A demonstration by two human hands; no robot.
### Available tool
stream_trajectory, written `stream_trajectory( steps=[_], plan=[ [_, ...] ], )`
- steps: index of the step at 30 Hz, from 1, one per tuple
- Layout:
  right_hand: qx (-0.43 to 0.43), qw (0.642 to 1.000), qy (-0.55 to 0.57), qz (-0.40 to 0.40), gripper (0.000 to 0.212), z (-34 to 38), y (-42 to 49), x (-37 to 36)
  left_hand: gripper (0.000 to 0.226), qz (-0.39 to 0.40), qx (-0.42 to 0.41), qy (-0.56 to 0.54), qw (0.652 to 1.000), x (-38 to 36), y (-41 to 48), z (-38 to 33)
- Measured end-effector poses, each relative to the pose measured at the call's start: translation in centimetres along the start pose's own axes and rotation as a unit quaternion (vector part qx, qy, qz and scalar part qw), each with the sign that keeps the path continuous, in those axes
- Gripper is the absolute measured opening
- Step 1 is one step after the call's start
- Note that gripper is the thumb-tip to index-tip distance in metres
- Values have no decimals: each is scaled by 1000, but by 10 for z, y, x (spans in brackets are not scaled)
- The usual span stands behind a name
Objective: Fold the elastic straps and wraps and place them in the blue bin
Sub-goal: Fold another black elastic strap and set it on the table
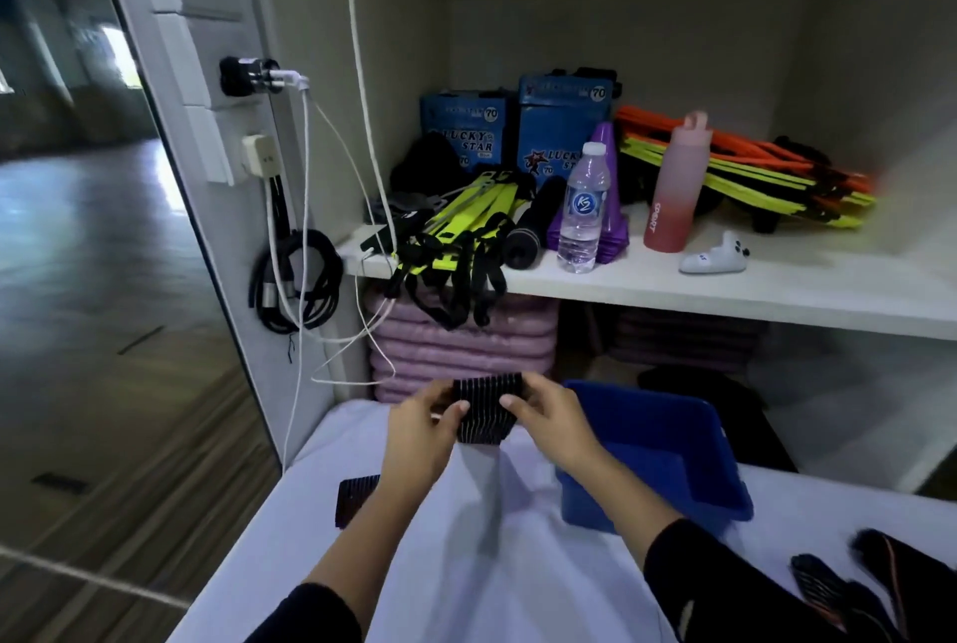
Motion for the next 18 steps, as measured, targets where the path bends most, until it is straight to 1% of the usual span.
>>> stream_trajectory(
  steps=[3, 7, 8, 10, 11, 13, 14, 16, 18],
  plan=[
    [-53, 997, -41, 45, 7, -53, -56, -30, 16, 73, 57, 9, 996, -24, -60, 51],
    [-123, 985, -68, 99, 27, -112, -140, -63, 28, 180, 105, 44, 977, -48, -139, 104],
    [-136, 981, -78, 112, 29, -123, -159, -69, 32, 204, 109, 51, 972, -53, -157, 113],
    [-146, 974, -101, 140, 32, -140, -190, -80, 38, 240, 121, 66, 961, -59, -188, 128],
    [-149, 971, -109, 152, 36, -146, -203, -83, 37, 251, 129, 68, 957, -61, -201, 133],
    [-150, 966, -124, 172, 43, -156, -225, -88, 22, 268, 141, 63, 951, -65, -223, 139],
    [-148, 962, -135, 188, 42, -159, -235, -91, 17, 277, 143, 61, 948, -66, -233, 140],
    [-138, 951, -159, 225, 41, -162, -252, -95, 26, 311, 137, 79, 937, -72, -250, 145],
    [-127, 943, -176, 254, 50, -164, -264, -98, 37, 346, 129, 110, 923, -77, -264, 150]
  ],
)
Point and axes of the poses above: each hand's wrist, its own y-axis towards the middle knuckle, its own x-axis out of the back of the hand, z = x × y, the point moved 9 cm from there along y, towards the middle knuckle, and after that the axes turned 1 degree about -z, right-handed, at the moved point
